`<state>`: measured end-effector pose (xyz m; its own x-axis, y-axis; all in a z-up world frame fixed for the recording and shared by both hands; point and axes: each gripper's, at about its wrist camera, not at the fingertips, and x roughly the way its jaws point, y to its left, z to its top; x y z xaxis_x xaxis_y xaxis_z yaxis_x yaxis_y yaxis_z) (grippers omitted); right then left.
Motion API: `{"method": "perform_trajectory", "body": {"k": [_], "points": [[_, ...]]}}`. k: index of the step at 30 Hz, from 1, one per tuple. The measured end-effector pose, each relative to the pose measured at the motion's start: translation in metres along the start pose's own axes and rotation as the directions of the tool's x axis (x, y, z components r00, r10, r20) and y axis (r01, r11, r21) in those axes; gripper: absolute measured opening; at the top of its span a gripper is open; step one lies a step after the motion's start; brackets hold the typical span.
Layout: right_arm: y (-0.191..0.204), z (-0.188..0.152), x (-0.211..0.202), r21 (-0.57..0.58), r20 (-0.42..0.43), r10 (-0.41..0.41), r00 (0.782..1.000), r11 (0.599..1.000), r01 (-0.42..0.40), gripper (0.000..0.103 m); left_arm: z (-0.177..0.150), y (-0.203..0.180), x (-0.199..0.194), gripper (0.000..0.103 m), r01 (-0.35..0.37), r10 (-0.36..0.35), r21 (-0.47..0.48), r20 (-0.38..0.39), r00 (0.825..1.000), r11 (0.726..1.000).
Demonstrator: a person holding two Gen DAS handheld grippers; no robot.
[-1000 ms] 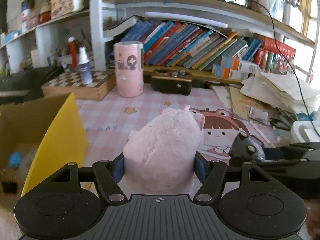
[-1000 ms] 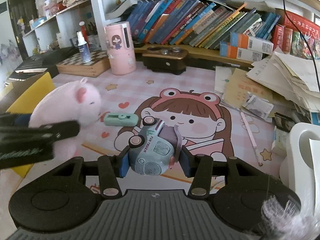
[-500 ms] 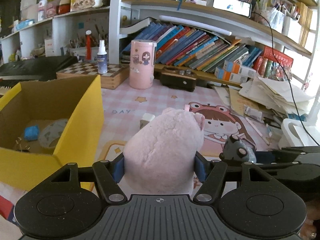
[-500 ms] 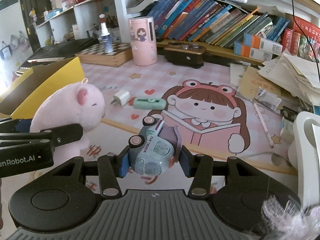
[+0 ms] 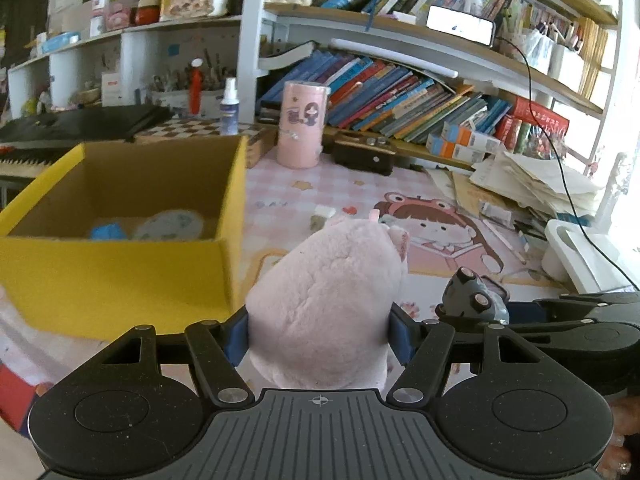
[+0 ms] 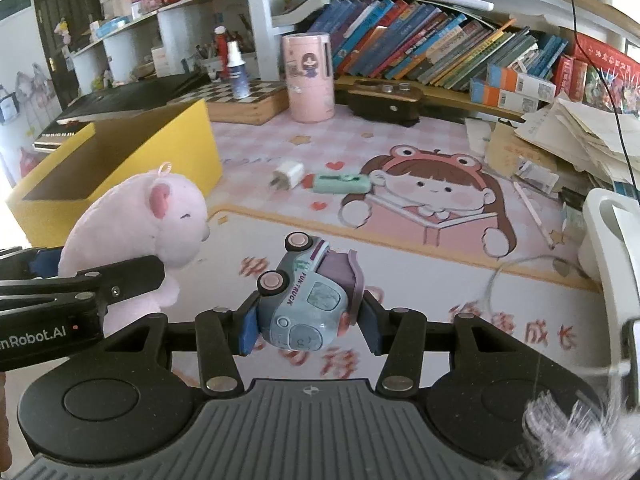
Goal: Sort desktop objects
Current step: 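Carry the plush pig and toy car over the yellow box with both grippers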
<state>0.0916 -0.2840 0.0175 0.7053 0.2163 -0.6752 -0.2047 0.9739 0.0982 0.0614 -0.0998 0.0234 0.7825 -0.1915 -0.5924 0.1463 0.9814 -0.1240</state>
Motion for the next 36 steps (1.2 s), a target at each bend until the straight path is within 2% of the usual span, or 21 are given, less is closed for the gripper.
{"method": "perform_trajectory", "body": {"k": [9,17,23,36], "points": [[0.064,-0.030,-0.020,-0.023,-0.031,0.012,0.999,1.000,-0.013,0.047,-0.032,0.054,-0.038,0.067,-0.047,0.043,-0.073,-0.054,0.998,0.996],[0.120,-0.058,-0.028,-0.044,-0.074,0.054,0.996,0.997,-0.057,0.047,-0.060,0.098,-0.066,0.067,-0.102,0.091,-0.106,-0.100,0.991,0.989],[0.155,-0.071,-0.030,-0.068,-0.090,0.094,0.992,0.993,-0.100,0.047,-0.074,0.123,-0.087,0.067,-0.138,0.127,-0.115,-0.102,0.987,0.984],[0.206,-0.072,-0.036,-0.144,-0.070,0.157,0.985,0.976,-0.165,0.047,-0.083,0.158,-0.121,0.067,-0.203,0.196,-0.165,-0.058,0.979,0.965]]}}
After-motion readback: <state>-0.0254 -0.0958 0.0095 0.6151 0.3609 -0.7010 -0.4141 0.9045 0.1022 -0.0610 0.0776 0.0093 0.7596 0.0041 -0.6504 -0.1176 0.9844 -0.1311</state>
